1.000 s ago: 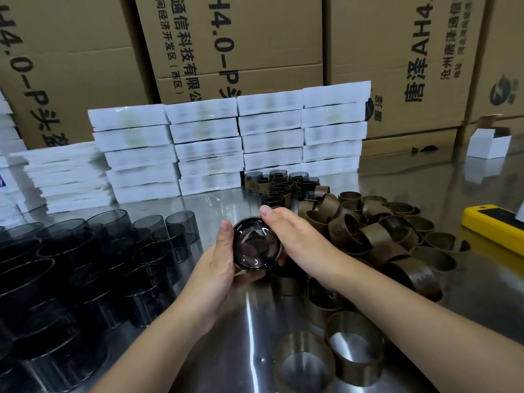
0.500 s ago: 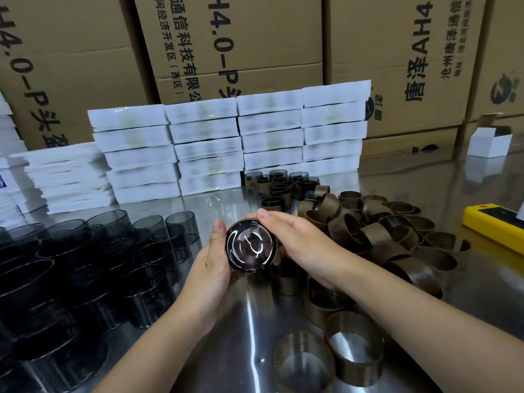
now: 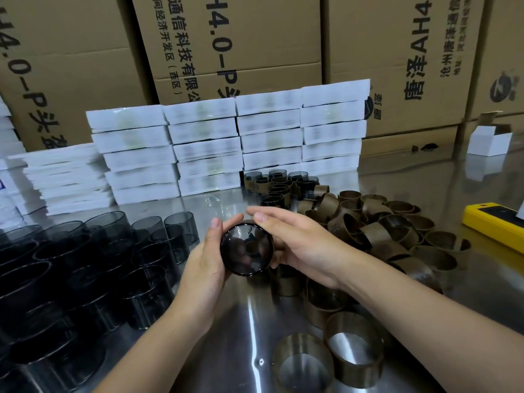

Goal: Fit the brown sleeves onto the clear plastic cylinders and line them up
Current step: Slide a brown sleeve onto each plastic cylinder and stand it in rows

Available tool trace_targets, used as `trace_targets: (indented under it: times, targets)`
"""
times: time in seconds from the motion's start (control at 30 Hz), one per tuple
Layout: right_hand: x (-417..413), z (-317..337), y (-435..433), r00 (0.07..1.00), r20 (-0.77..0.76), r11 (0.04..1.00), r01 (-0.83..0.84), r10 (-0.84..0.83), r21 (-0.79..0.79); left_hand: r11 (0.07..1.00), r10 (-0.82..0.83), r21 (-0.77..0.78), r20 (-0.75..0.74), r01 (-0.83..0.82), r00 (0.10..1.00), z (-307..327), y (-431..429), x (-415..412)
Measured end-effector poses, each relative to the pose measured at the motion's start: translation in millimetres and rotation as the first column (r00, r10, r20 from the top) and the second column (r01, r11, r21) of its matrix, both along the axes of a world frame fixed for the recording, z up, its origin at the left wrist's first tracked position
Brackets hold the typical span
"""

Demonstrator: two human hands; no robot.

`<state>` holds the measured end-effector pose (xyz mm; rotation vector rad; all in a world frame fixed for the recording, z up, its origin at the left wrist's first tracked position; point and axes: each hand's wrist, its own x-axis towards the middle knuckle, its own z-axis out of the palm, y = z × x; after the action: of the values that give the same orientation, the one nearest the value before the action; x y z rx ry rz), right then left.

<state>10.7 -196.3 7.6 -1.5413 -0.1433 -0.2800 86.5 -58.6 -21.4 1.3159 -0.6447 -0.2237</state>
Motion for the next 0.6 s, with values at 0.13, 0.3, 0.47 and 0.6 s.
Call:
trace_targets:
  times: [0.13,0.3,0.47,0.6]
  targets:
    - [-0.7,4.6,-7.6,0.998,0.019,0.993,-0.062,0.061,0.098,0.993,0.119,-0.012,-0.035,-0.12,0.992,1.8,-1.5,2.5]
    - [0.7,10.3,-6.8,0.992,0.072,0.986,0.094,-0.105,0.137,0.957,0.291,0.056,-0.112,-0.286,0.95,2.3,-5.2,9.8]
    - [14.2,36.6,-21.1,0.938,0.192,0.954,0.299,-0.287,-0.033,0.848,0.35,0.294,0.312,-0.44,0.883,-7.0,-10.4,12.0]
    - [50.2,55.6,-22.9,0.928,0.21,0.849,0.366,-0.306,-0.38,0.756,0.241,0.414,0.545,-0.507,0.803,-16.1,-9.8,13.8]
